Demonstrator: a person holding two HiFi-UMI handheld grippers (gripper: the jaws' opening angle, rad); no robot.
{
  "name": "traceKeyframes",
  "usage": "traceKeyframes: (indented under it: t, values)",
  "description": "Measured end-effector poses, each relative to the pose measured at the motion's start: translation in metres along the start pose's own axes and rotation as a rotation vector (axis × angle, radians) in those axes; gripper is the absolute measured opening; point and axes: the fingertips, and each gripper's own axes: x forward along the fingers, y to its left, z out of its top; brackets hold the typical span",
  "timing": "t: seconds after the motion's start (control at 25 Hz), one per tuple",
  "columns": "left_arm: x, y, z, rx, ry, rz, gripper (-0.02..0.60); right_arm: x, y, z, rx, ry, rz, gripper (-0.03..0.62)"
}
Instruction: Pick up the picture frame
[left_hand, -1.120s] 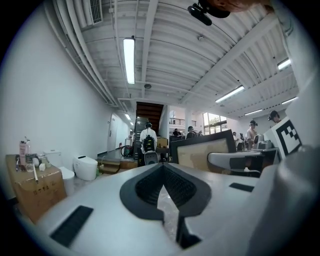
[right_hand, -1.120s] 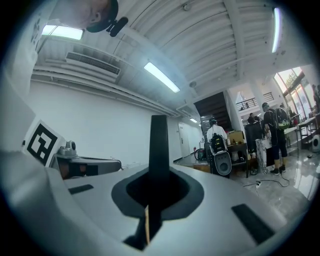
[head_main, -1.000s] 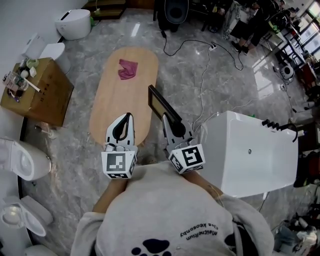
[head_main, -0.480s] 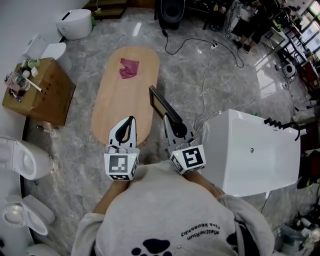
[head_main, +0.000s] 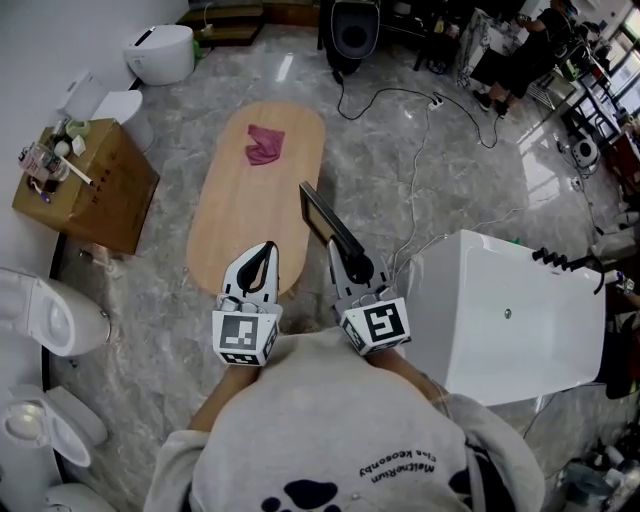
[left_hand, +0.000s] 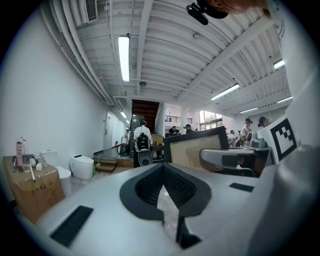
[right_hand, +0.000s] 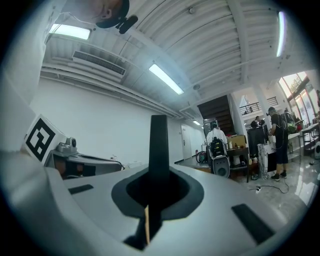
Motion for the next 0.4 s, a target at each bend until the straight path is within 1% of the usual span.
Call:
traceKeyframes:
  t: [0.2, 0.4]
  values:
    - [-0.002, -0.007, -0.003, 0.0, -0.006, 0.013, 0.009, -0.004, -0.004, -0.005, 0.008, 0.0, 0.029, 0.015]
    - [-0.005, -0.02, -0.01, 0.015, -0.01, 0.018, 0.008, -0.011, -0.01, -0.013, 0.023, 0.005, 0.047, 0.015]
